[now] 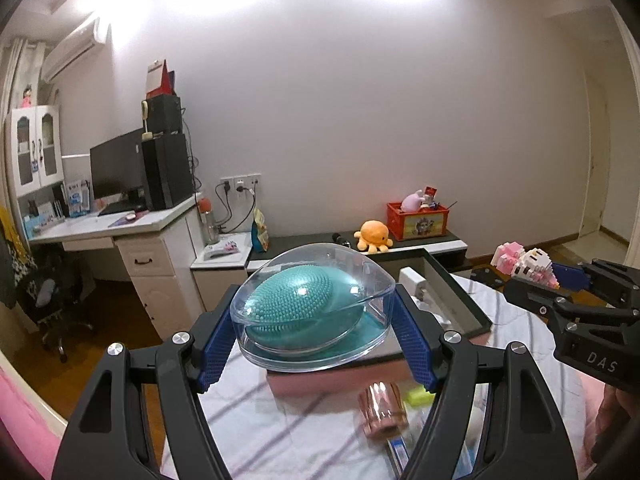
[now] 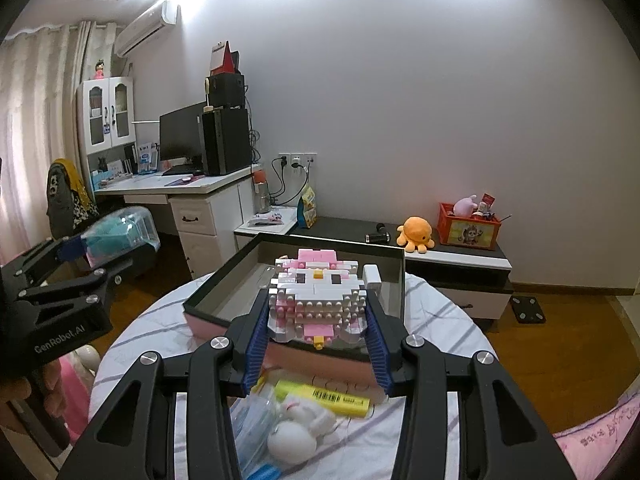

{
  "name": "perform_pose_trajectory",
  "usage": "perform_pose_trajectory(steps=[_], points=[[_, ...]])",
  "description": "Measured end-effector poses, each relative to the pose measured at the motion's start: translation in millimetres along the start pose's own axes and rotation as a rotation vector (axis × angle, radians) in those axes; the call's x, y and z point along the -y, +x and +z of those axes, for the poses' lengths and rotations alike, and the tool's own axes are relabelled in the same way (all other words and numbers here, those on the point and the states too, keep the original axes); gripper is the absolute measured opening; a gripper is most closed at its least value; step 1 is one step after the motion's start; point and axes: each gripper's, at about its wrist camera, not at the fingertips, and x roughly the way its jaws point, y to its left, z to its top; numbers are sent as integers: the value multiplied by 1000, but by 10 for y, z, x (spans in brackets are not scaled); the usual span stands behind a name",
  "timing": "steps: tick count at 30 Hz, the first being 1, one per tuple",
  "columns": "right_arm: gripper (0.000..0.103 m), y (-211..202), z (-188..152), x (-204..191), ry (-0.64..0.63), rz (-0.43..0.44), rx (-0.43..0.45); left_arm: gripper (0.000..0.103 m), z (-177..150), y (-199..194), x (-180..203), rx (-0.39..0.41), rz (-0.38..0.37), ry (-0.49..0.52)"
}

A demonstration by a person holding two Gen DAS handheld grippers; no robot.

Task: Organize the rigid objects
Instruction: 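Lift and carry the brush case and block figure over the pink box, then lower both items into the pink box and open both tools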

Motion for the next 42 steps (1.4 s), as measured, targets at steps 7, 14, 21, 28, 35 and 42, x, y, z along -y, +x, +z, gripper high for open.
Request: perform_pose_trajectory(steps=[7, 14, 21, 28, 35, 42], points=[[45, 502, 102, 105, -5, 20, -59, 74, 76, 649, 22, -78, -13, 50], [45, 1153, -24, 249, -2, 44, -197, 74, -118, 1473, 44, -230, -32, 59], [45, 1521, -187, 72, -60, 94, -303, 74, -373, 1890, 17, -355, -12, 60], [52, 1628, -191, -8, -100, 96, -326, 79, -436, 1914, -39, -372, 14, 60], [67, 1300, -110, -24, -80, 69, -264, 98, -270, 1369, -126, -259, 23, 29], [82, 461, 51, -99, -46, 29, -107, 103, -139, 432, -180, -101, 62, -5]])
